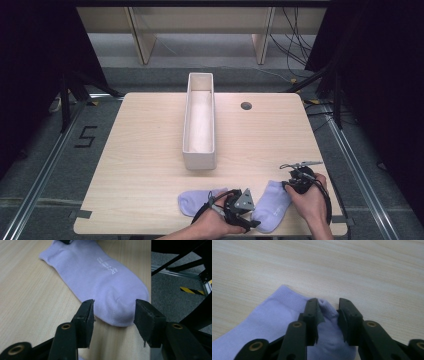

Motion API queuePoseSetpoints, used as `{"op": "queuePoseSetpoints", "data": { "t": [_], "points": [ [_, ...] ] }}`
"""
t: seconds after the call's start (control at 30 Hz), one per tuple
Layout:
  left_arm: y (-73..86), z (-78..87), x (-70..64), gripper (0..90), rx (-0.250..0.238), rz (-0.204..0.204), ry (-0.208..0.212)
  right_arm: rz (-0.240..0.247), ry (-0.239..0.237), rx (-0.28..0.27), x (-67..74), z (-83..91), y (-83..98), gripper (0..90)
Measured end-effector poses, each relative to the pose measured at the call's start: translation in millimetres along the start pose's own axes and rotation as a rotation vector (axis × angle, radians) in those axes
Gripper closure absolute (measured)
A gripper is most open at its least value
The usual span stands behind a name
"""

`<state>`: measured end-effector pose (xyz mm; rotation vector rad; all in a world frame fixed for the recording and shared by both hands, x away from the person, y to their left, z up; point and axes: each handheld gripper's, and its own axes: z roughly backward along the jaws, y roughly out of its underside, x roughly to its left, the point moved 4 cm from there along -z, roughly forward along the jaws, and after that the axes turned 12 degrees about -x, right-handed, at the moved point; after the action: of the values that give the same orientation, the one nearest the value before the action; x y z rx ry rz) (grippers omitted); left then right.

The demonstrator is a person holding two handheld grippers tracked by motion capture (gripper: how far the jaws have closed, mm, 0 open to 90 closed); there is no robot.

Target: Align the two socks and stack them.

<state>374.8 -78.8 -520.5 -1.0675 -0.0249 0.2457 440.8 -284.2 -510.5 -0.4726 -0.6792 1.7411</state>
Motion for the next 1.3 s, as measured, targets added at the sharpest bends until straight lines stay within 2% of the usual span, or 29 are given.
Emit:
{"op": "queuePoseSetpoints", "data": {
  "t": [0.03,0.1,0.13,0.2,0.23,0.33,0.4,0.43,0.5,0.53,0.57,0.77,0.87,0.9,0.93,1.0,1.03,1.07,1.1,1.17,1.2,1.23,1.3],
  "points": [
    [0.6,-0.9,0.0,51.3,0.005,-0.003,0.002,-0.026,-0.008,0.017,2.4,0.8,0.3,71.9],
    [1.7,-2.9,-1.1,54.7,0.012,-0.006,0.001,-0.005,-0.006,0.01,1.9,-0.2,-0.7,75.0],
    [2.2,-3.4,-1.4,56.6,0.019,-0.008,0.005,-0.037,0.001,0.014,5.2,0.2,-0.7,76.1],
    [4.1,-5.5,-2.4,60.6,0.027,-0.017,-0.002,-0.022,-0.008,0.014,5.2,-0.4,-1.0,78.0],
    [5.3,-6.3,-2.8,65.0,0.039,-0.031,-0.003,-0.032,-0.012,0.022,6.5,-0.5,-0.9,79.9],
    [4.4,-7.6,-3.7,69.7,0.04,-0.041,-0.006,-0.048,-0.015,0.029,7.9,0.0,-1.0,81.6],
    [4.0,-8.4,-4.5,75.2,0.041,-0.039,-0.008,-0.034,-0.018,0.03,7.2,0.0,-1.3,83.1],
    [3.8,-9.5,-6.2,81.0,0.039,-0.034,-0.006,-0.032,-0.019,0.031,7.4,-0.1,-1.3,84.0],
    [3.5,-10.6,-8.6,85.0,0.035,-0.032,-0.018,-0.039,-0.023,0.036,7.7,0.0,-1.6,84.6],
    [3.5,-10.6,-8.6,85.6,0.035,-0.032,-0.018,-0.039,-0.023,0.036,7.7,0.0,-1.6,84.6],
    [2.8,-10.1,-9.8,86.0,0.051,-0.062,-0.028,-0.043,-0.021,0.031,7.3,-0.3,-1.8,84.7],
    [2.8,-7.7,-8.8,87.1,0.056,-0.051,-0.019,-0.041,-0.028,0.034,7.9,0.7,-1.9,85.3],
    [3.5,-2.7,-8.4,87.1,0.061,-0.051,-0.014,-0.041,-0.034,0.013,9.7,3.5,-2.6,85.4],
    [3.7,-0.4,-7.9,87.1,0.059,-0.046,-0.01,-0.041,-0.041,0.002,10.7,4.8,-3.5,85.4],
    [3.4,2.0,-7.4,87.1,0.059,-0.046,-0.01,-0.064,-0.041,0.006,13.9,7.2,-4.0,85.4],
    [2.6,6.1,-6.5,87.1,0.051,-0.039,-0.011,-0.046,-0.044,-0.013,15.1,9.4,-5.8,85.5],
    [2.0,8.1,-6.3,87.1,0.043,-0.035,-0.006,-0.015,-0.052,-0.032,14.1,9.5,-7.3,85.4],
    [1.3,11.7,-5.7,87.1,0.043,-0.041,-0.009,-0.006,-0.057,-0.043,14.8,10.3,-8.1,85.5],
    [0.7,17.1,-4.2,87.1,0.046,-0.054,-0.007,-0.015,-0.049,-0.047,17.8,14.0,-10.0,85.5],
    [0.4,19.8,-4.3,87.1,0.04,-0.05,-0.008,-0.033,-0.059,-0.043,20.7,16.5,-10.7,85.5],
    [0.2,23.4,-3.3,87.1,0.045,-0.057,-0.004,-0.029,-0.056,-0.053,21.7,17.7,-12.1,85.5],
    [0.0,26.4,-3.4,87.1,0.036,-0.049,-0.001,-0.01,-0.074,-0.062,24.2,20.3,-12.6,85.4],
    [-0.3,34.2,-1.8,87.1,0.032,-0.05,-0.003,-0.021,-0.081,-0.057,26.9,22.4,-12.8,85.5]
  ]
}}
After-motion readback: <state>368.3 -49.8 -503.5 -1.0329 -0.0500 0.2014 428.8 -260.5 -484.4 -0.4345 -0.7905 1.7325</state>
